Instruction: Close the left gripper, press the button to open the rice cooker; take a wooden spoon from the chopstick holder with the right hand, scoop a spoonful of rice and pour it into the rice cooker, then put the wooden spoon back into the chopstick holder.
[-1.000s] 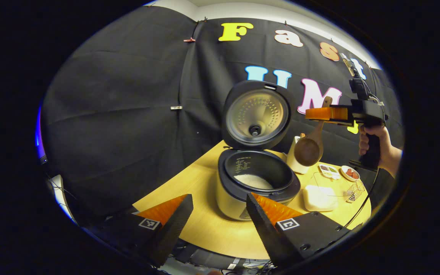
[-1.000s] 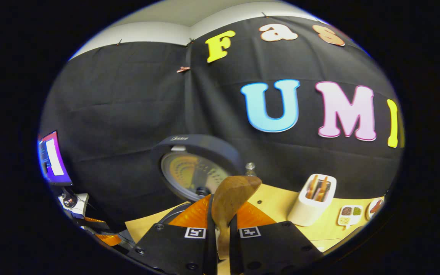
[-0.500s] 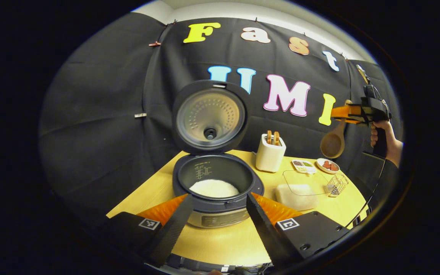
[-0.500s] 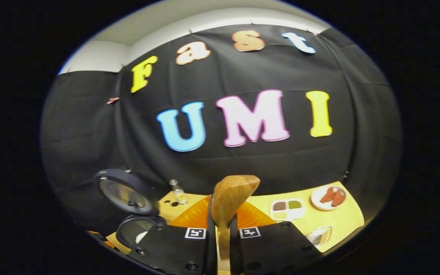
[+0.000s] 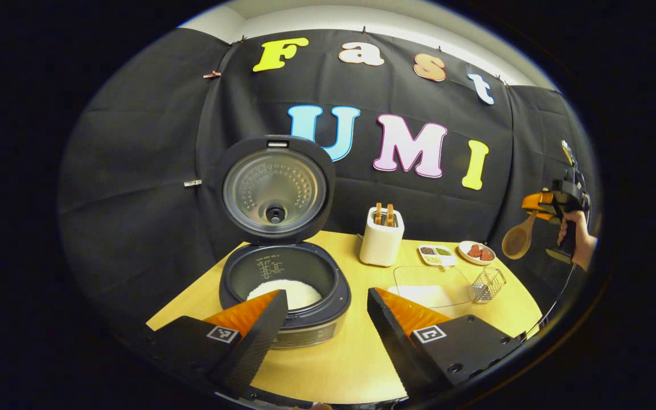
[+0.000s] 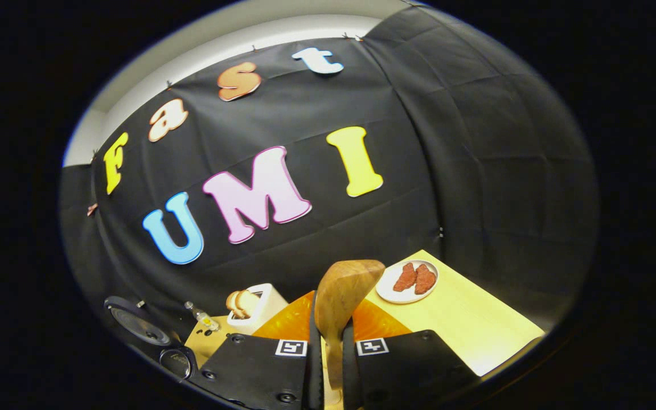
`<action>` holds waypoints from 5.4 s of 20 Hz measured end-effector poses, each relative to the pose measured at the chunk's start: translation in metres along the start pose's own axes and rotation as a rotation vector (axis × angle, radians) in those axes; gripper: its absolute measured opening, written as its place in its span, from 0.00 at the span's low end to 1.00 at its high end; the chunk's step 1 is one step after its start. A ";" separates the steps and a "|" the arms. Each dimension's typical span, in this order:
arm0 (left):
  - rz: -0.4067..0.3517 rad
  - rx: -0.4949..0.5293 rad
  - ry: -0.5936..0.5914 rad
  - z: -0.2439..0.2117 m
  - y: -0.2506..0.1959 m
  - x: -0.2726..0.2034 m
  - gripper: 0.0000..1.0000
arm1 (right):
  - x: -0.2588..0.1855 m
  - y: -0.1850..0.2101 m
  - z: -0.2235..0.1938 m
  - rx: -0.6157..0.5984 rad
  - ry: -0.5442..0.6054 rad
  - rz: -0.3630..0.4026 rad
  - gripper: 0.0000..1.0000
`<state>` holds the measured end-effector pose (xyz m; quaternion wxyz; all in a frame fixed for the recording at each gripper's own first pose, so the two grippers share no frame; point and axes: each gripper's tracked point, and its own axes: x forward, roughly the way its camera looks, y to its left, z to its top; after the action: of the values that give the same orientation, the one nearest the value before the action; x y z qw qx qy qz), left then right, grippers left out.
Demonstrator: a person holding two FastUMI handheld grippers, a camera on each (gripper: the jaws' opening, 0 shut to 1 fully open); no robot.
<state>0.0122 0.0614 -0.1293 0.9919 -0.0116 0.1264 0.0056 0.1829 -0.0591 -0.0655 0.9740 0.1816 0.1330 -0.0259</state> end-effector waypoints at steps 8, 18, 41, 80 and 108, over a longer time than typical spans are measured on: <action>0.161 0.021 -0.085 0.053 -0.011 -0.007 0.95 | 0.070 -0.073 -0.059 0.007 0.111 -0.083 0.17; 0.268 -0.005 -0.102 0.079 -0.023 0.004 0.95 | 0.102 -0.108 -0.146 0.055 0.248 -0.134 0.17; 0.193 0.162 -0.522 0.264 0.118 0.143 0.95 | -0.086 -0.101 -0.066 -0.137 0.089 -0.217 0.98; 0.293 0.021 0.088 -0.033 0.074 0.075 0.99 | -0.073 -0.092 -0.121 -0.297 0.213 -0.065 0.99; -0.118 0.098 -0.289 0.086 -0.092 -0.088 0.95 | -0.241 0.012 -0.051 -0.417 -0.134 0.091 0.98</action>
<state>-0.0499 -0.0293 -0.0219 0.9977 0.0305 -0.0183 -0.0572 -0.0607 -0.0294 -0.0423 0.9973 -0.0202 0.0621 0.0343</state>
